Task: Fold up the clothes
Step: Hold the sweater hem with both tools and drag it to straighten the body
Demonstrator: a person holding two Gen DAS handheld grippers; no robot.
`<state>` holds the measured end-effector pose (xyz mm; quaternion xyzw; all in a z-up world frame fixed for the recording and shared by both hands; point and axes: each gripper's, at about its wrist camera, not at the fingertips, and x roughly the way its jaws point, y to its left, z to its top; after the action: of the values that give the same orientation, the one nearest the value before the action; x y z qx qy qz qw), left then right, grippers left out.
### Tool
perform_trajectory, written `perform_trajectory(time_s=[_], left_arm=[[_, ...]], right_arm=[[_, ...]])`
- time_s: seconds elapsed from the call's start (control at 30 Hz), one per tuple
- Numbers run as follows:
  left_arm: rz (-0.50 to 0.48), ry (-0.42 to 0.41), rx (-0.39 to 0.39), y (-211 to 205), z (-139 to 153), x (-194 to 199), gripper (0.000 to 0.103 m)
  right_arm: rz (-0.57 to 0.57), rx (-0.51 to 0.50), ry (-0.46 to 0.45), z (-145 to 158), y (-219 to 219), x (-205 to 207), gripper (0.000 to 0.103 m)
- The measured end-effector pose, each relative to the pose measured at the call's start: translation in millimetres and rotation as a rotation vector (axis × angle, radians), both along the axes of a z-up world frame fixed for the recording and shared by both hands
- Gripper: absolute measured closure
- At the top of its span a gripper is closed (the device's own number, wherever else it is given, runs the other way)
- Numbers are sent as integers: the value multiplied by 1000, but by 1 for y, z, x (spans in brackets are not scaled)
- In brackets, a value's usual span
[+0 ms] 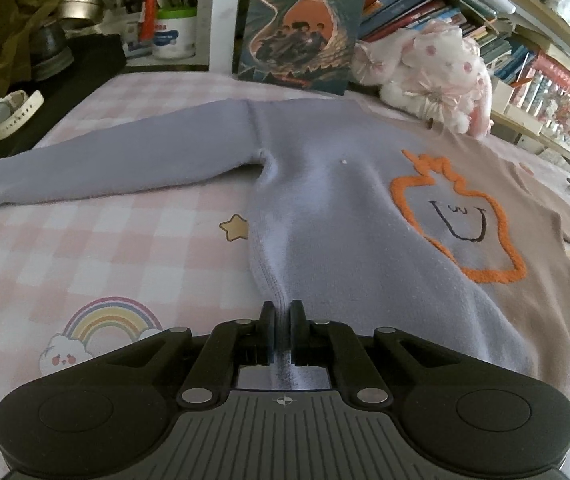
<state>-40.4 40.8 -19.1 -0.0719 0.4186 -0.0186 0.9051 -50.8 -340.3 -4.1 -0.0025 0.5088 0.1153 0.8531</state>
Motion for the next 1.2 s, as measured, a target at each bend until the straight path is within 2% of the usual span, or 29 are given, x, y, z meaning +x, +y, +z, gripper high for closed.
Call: perform_trajectory(time_s=[0.1, 0.2, 0.3, 0.37, 0.43, 0.53, 0.67, 0.73, 0.8, 0.83, 0.87, 0.93, 1.03, 1.2], left_arm=[[15, 2, -13, 3, 1, -1, 96], [20, 3, -43, 7, 5, -9, 90], [11, 2, -53, 7, 8, -20, 78], [6, 2, -61, 8, 10, -29, 63], [3, -1, -70, 7, 12, -37, 51], [-14, -1, -95, 6, 13, -46, 50], [-30, 4, -121, 3, 9, -49, 50], [-29, 18, -96, 0, 6, -47, 54], [-28, 27, -61, -3, 3, -45, 63], [-30, 26, -42, -4, 2, -45, 79], [-37, 26, -39, -3, 2, -45, 87], [-51, 27, -35, -2, 1, -43, 95], [-69, 28, -39, -1, 1, -42, 97], [-122, 26, -26, -3, 2, -45, 98]], right_arm=[[0, -6, -2, 0, 1, 0, 86], [-30, 7, -4, 1, -2, -2, 83], [-56, 22, -7, 2, -5, -5, 81], [-71, 30, -10, 4, -7, -8, 81], [-88, 36, -15, 5, -8, -13, 80], [-112, 46, -18, 4, -9, -19, 79], [-135, 56, -12, 1, -8, -28, 79], [-145, 54, -13, 0, -7, -32, 79], [-154, 53, -14, 0, -5, -35, 79], [-157, 52, -17, -1, -4, -36, 80], [-157, 50, -20, -1, -3, -38, 83], [-143, 44, -22, -1, 1, -40, 92], [-116, 7, -35, 1, 7, -43, 97], [-144, -8, -32, 3, 5, -48, 98]])
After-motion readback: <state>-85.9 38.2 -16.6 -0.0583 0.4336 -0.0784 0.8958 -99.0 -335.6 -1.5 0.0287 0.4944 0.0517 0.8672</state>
